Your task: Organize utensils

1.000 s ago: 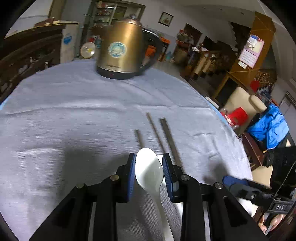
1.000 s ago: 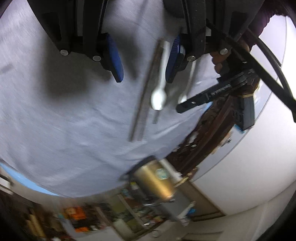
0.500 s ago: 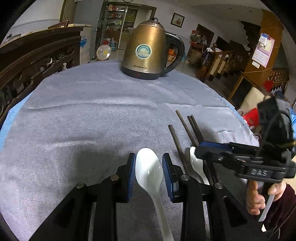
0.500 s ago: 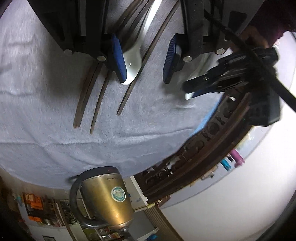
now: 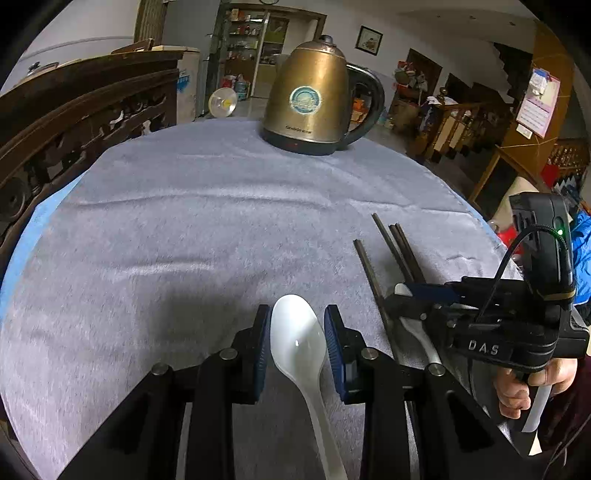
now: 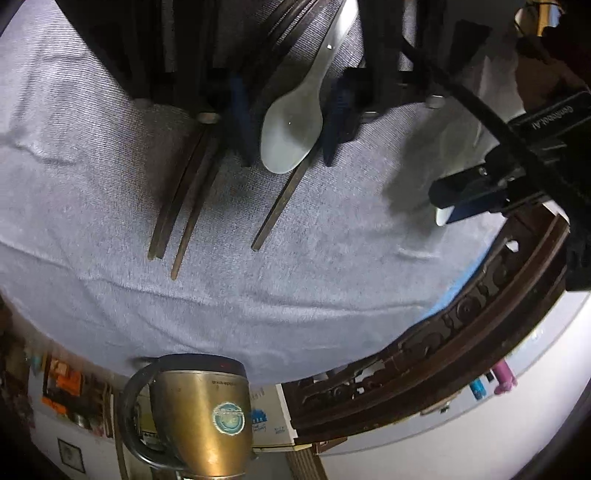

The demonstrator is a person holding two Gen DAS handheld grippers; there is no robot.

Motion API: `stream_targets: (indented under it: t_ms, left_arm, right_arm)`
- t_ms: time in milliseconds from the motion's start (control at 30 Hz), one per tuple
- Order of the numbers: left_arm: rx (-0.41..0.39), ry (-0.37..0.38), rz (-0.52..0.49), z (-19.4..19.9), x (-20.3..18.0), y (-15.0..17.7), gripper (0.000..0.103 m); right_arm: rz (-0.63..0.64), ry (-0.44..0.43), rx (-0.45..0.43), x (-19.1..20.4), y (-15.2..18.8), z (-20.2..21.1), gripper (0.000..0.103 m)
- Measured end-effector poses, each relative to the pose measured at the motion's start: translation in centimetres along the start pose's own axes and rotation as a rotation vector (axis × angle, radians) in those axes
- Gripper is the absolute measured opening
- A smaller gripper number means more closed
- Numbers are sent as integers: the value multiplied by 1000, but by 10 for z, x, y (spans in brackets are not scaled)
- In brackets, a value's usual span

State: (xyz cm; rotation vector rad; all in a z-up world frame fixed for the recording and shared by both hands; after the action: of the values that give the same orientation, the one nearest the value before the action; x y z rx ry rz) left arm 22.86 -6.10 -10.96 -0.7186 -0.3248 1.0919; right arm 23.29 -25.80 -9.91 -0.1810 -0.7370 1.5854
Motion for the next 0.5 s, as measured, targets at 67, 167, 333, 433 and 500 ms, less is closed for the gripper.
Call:
stream_targets:
  t_ms: [67, 167, 333, 433, 500]
  left_arm:
    - [-4, -18, 5, 5, 2, 2, 30]
    - [-22, -33, 42, 18, 8, 6, 30]
    - [-61, -66, 118, 45, 15, 14, 30]
    - [-108, -115, 162, 69, 16, 21, 30]
    - [-154, -161, 209, 89, 18, 28, 30]
  right_arm:
    - [-11, 15, -9, -3, 0, 2, 30]
    - [-54, 1, -48, -7, 0, 11, 30]
    - [-236, -65, -175, -36, 7, 50, 30]
    - [-358, -86, -260, -58, 21, 80, 30]
    - [-432, -82, -330, -72, 36, 106, 30]
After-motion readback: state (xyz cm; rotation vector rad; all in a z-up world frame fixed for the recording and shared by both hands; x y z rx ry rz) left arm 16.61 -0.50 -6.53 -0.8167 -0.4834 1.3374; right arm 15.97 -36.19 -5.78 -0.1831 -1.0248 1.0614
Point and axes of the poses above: each gripper's, at about its wrist camera, not at the fingertips, and z roughly against the way its jaws point, x to its left, y to its underside, the point moved 3 cm from there along -z, roughly the way its jaws point, and after that the axes turned 9 degrees about -z, right-handed, at the moved point
